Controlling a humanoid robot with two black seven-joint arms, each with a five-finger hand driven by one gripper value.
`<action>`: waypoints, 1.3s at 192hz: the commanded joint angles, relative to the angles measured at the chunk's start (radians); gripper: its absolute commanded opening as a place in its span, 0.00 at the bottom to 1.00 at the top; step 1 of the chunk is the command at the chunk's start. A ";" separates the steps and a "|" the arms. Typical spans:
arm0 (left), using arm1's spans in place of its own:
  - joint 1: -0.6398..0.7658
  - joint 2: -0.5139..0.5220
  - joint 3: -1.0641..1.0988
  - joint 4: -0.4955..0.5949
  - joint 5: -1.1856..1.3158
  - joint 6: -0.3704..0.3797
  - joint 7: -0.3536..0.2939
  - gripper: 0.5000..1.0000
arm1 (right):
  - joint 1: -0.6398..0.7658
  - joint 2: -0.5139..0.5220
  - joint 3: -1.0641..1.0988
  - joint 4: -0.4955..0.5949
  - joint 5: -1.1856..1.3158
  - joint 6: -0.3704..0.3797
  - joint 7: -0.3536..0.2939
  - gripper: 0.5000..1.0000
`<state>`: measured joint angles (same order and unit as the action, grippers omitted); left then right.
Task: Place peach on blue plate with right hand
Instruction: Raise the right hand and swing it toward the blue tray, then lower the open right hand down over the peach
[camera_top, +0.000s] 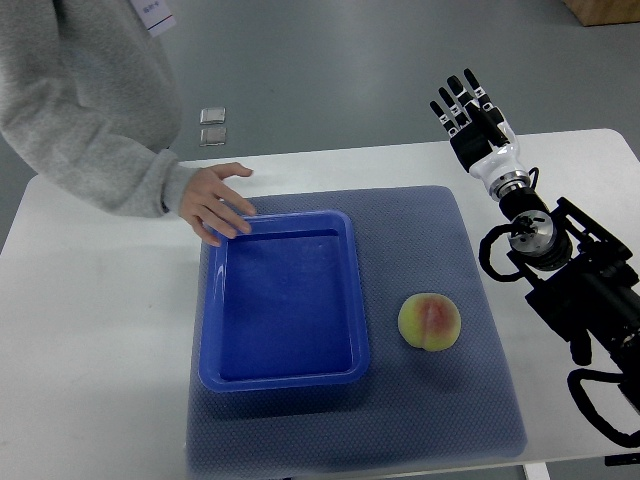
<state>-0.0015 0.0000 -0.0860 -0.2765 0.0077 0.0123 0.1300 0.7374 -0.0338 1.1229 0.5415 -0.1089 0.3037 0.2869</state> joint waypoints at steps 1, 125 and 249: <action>0.000 0.000 0.000 0.000 0.000 0.000 0.000 1.00 | 0.000 -0.001 0.000 0.000 0.000 0.000 0.000 0.86; 0.000 0.000 0.000 -0.001 0.000 0.000 0.000 1.00 | 0.042 -0.018 -0.074 0.021 -0.028 0.003 -0.006 0.86; -0.009 0.000 -0.001 -0.020 0.005 -0.002 0.000 1.00 | 0.442 -0.523 -0.822 0.449 -0.492 0.221 -0.268 0.86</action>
<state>-0.0077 0.0000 -0.0858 -0.2917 0.0116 0.0106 0.1306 1.1057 -0.4781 0.3897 0.8912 -0.5843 0.4658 0.0884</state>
